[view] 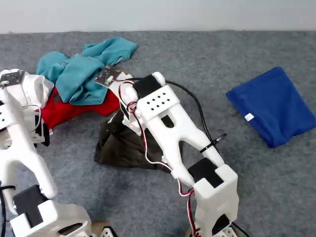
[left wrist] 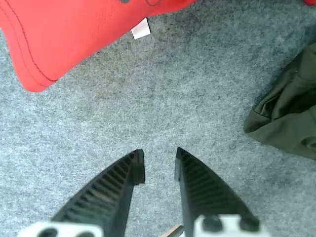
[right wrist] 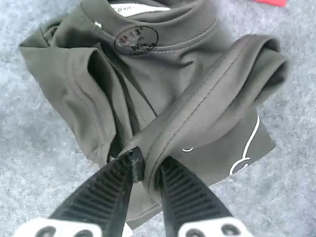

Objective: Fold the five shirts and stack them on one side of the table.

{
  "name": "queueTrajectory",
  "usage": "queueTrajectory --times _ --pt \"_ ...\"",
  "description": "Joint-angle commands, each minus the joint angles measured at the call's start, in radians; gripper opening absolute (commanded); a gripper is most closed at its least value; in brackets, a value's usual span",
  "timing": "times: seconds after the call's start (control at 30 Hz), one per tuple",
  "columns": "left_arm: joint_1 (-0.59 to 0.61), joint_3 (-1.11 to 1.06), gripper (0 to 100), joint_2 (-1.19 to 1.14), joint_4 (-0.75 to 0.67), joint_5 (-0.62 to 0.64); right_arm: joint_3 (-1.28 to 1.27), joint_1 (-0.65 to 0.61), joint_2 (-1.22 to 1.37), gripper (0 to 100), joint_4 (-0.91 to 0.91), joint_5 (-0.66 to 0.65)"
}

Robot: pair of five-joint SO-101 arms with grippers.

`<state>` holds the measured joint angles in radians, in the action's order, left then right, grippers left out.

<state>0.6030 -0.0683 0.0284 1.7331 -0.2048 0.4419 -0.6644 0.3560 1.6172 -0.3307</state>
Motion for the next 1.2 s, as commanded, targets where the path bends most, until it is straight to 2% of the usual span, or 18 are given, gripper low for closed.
queueTrajectory --times 0.0,0.4,0.53,0.63,0.83,1.0,1.17 --pt "0.0 0.01 12 0.038 0.018 -0.018 0.035 -0.041 -0.048 0.9 -0.062 0.0" --pt "0.0 0.008 12 0.038 0.018 -0.018 0.038 -0.084 0.197 1.1 -0.364 0.041" --pt "0.0 0.007 12 0.038 0.018 -0.018 0.04 -0.101 0.24 1.3 -0.41 0.037" --pt "-0.002 0.005 12 0.037 0.018 -0.018 0.04 -0.119 0.246 7.2 -0.412 0.034" --pt "-0.002 0.005 12 0.037 0.018 -0.018 0.086 -0.15 0.213 25.5 -0.311 0.032" --pt "-0.002 0.005 12 0.037 0.018 -0.018 0.247 -0.117 0.133 26.3 -0.111 -0.078" --pt "-0.002 0.005 12 0.037 0.018 -0.018 0.296 -0.022 0.125 26.3 0.025 -0.083"
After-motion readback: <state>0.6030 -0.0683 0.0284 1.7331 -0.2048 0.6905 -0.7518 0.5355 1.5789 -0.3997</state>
